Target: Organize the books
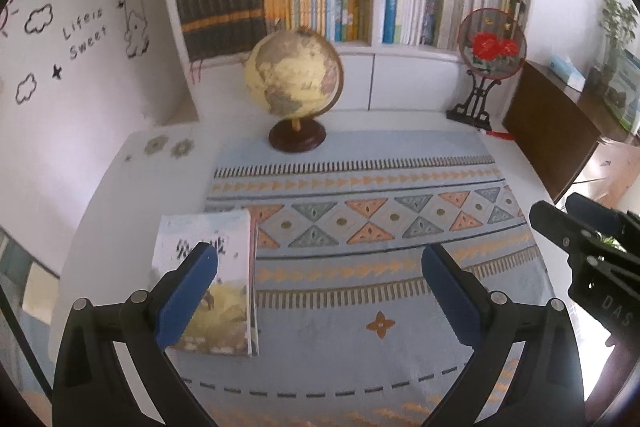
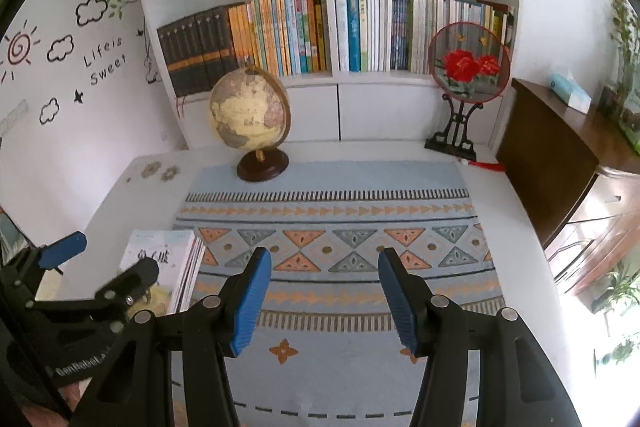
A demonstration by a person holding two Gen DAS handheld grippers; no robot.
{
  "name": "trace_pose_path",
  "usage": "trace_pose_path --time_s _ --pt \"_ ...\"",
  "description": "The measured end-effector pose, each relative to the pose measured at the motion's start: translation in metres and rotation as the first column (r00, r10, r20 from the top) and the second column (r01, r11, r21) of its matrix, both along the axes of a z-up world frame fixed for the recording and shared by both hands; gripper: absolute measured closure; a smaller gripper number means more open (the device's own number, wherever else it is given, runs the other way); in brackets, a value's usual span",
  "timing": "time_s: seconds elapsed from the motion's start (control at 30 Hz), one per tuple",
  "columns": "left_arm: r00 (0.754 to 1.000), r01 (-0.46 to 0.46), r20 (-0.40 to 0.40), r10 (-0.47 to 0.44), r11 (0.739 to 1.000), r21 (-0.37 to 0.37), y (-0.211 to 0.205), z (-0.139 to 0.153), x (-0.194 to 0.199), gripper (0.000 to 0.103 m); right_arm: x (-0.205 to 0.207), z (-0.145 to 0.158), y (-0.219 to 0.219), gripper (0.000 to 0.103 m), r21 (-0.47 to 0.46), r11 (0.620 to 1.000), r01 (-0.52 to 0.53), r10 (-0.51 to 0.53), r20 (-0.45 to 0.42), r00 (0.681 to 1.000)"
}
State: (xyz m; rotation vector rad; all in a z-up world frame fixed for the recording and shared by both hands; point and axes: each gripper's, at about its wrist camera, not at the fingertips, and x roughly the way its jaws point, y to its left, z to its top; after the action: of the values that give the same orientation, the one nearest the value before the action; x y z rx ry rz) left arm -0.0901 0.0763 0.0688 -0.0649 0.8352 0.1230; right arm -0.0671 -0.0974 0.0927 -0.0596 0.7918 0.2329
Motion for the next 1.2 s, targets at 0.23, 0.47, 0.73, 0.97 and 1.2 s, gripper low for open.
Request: trace_pose_path --time_s 0.23,0.47,0.73,0.97,1.2 --pt "0.999 -0.019 -0.042 0.019 1.0 -0.01 0.006 -0.011 -0.004 0.001 -0.002 -0.012 0.008 0.049 -0.014 1.0 -0.024 0.023 -0.054 0.998" --pt "0.997 -0.019 -0.074 0.019 1.0 0.0 0.006 -0.017 -0.003 0.001 -0.001 -0.018 0.011 0.049 -0.007 1.0 -0.027 0.027 -0.081 0.996" --pt "0.995 -0.035 -0.089 0.036 0.999 0.008 0.012 -0.02 -0.002 0.001 0.001 -0.021 0.015 0.049 0.004 0.999 -0.041 0.041 -0.105 0.994" --pt "0.994 -0.051 -0.099 0.052 0.999 0.012 0.017 -0.023 -0.002 0.001 0.002 -0.025 0.022 0.049 0.002 0.998 -0.065 0.065 -0.119 0.991" --pt "0.992 -0.045 -0.122 0.045 0.999 0.003 0.019 -0.026 0.0 0.001 0.003 -0.028 0.024 0.049 0.007 0.997 -0.072 0.072 -0.138 0.988"
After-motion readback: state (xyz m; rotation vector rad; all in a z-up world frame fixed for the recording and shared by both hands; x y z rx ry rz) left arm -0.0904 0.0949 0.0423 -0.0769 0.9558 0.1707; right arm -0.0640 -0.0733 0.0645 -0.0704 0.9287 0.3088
